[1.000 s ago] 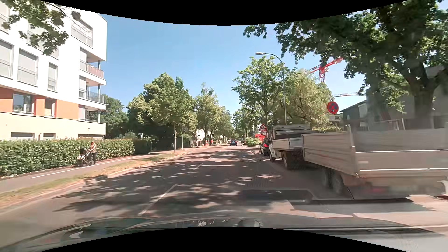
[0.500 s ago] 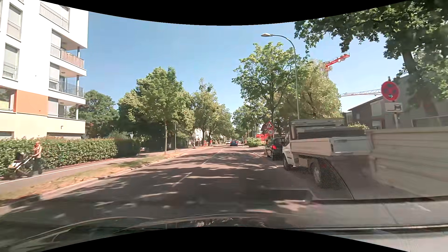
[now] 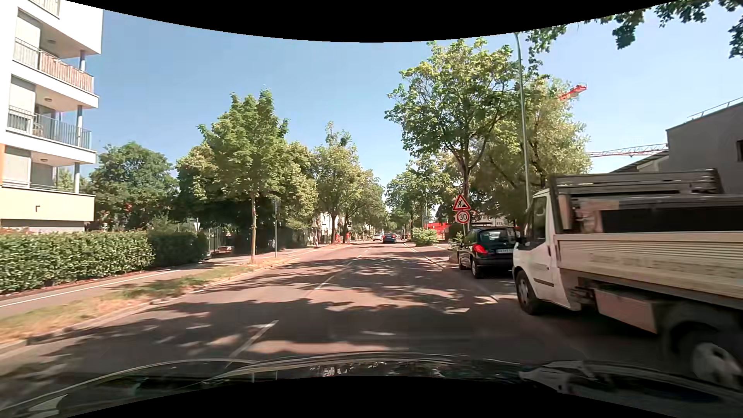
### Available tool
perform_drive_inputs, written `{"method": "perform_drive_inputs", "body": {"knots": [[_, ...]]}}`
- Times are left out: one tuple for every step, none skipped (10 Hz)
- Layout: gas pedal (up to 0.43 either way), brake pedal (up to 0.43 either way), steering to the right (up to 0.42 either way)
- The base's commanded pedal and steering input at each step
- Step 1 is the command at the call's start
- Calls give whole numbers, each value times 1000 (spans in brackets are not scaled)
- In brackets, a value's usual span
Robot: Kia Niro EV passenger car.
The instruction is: Follow the waypoints while adhering to traffic rules and regulations
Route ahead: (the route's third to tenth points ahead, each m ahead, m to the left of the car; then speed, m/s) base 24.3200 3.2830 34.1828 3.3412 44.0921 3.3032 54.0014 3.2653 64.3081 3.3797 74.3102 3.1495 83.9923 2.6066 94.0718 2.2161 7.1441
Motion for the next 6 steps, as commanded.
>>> {"method": "perform_drive_inputs", "body": {"knots": [[79,0,-1],[79,0,0],[79,0,1],[79,0,5],[79,0,6],[79,0,6]]}}
